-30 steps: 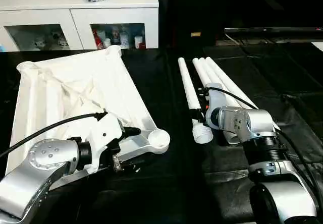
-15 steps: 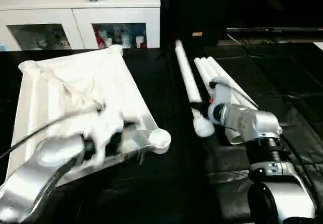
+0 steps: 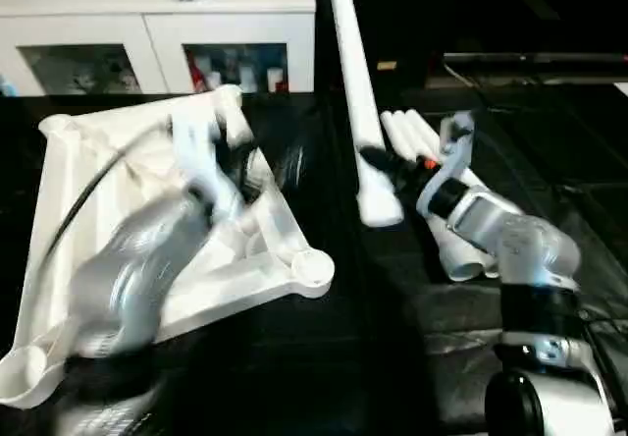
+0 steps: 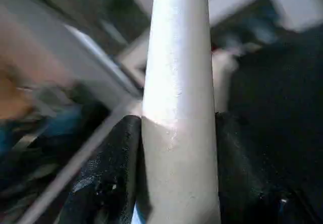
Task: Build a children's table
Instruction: Pick table leg
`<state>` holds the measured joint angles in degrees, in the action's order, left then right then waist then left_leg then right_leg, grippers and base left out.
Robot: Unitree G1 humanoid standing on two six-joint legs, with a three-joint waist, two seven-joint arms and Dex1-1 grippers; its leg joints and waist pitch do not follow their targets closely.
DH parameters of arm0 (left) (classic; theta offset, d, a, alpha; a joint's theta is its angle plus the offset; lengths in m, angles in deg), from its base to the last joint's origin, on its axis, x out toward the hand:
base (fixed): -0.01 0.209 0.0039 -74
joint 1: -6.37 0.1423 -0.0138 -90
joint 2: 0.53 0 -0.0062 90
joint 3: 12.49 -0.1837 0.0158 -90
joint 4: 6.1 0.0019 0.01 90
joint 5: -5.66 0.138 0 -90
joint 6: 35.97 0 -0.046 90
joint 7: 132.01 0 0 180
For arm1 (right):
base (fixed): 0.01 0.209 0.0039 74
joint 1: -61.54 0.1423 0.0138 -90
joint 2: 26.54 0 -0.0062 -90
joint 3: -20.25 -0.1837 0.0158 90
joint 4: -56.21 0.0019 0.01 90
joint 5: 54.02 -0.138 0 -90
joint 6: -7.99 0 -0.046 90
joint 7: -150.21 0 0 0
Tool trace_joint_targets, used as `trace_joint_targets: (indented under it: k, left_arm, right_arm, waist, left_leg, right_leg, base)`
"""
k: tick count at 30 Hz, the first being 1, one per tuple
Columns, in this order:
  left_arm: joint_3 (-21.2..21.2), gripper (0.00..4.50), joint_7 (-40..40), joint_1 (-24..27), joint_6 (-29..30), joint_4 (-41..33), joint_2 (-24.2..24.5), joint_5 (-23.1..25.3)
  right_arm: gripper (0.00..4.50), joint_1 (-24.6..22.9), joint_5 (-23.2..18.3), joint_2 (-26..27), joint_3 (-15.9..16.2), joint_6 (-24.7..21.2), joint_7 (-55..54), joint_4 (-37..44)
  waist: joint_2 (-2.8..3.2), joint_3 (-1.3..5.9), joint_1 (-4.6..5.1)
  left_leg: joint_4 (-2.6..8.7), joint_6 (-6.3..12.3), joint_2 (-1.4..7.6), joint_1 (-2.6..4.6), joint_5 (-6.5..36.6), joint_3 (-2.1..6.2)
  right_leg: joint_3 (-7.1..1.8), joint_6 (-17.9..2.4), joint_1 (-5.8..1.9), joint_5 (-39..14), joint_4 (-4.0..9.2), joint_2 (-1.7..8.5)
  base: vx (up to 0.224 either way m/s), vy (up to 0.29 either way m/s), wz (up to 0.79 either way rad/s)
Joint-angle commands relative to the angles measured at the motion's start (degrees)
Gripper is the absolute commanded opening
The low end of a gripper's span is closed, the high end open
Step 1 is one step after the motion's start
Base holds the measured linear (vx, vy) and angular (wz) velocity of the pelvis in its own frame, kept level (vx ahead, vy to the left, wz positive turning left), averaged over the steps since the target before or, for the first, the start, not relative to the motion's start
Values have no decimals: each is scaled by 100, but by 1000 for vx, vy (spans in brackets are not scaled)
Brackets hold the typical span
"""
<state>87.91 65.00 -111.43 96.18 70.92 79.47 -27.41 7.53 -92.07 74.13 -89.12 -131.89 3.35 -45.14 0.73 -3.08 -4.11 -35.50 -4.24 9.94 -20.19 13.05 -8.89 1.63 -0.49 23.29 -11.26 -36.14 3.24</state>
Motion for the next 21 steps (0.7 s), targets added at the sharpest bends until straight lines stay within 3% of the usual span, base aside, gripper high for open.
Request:
trace_joint_targets:
  k: [1,7,12,17,18,21]
  left_arm:
    - [303,450,-335,-175,106,145,-223,-421]
    - [566,450,-509,-384,422,121,-737,-1209]
    - [594,450,-562,-539,698,44,-969,-1883]
    - [475,450,-661,-560,899,146,-997,-1785]
    - [468,450,-661,-558,904,147,-994,-1779]
    - [407,450,-806,-560,915,186,-932,-1806]
  right_arm:
    - [186,-99,-362,-58,26,-147,349,395]
    - [186,-311,-673,-106,207,-323,686,839]
    - [185,-430,-709,-175,391,-339,797,1012]
    - [185,-555,-537,-302,750,-203,955,1247]
    - [185,-561,-523,-308,768,-194,959,1257]
    - [185,-614,-107,-425,1124,127,873,1311]
  waist:
    - [-11,380,-51]
    - [-10,384,-138]
    - [-26,369,-148]
    - [-15,384,-152]
    - [10,388,-159]
    - [12,385,-139]
  left_leg:
    - [369,176,145,-57,156,-4]
    - [380,184,193,-46,90,17]
    - [399,116,188,-76,149,36]
    - [389,107,188,-94,-23,53]
    - [388,114,191,-93,-70,61]
    - [389,71,192,-95,-47,65]
  right_leg:
    - [-226,-1465,-411,-208,389,350]
    - [-185,-1389,-360,-447,420,368]
    - [-164,-1226,-371,-748,446,378]
    - [-155,-1068,-385,-603,443,373]
    - [-151,-1074,-379,-537,436,378]
    - [-138,-1107,-381,-480,436,376]
  base:
    - [0,0,0]
    - [0,0,0]
    - [0,0,0]
    - [0,0,0]
    - [0,0,0]
    - [0,0,0]
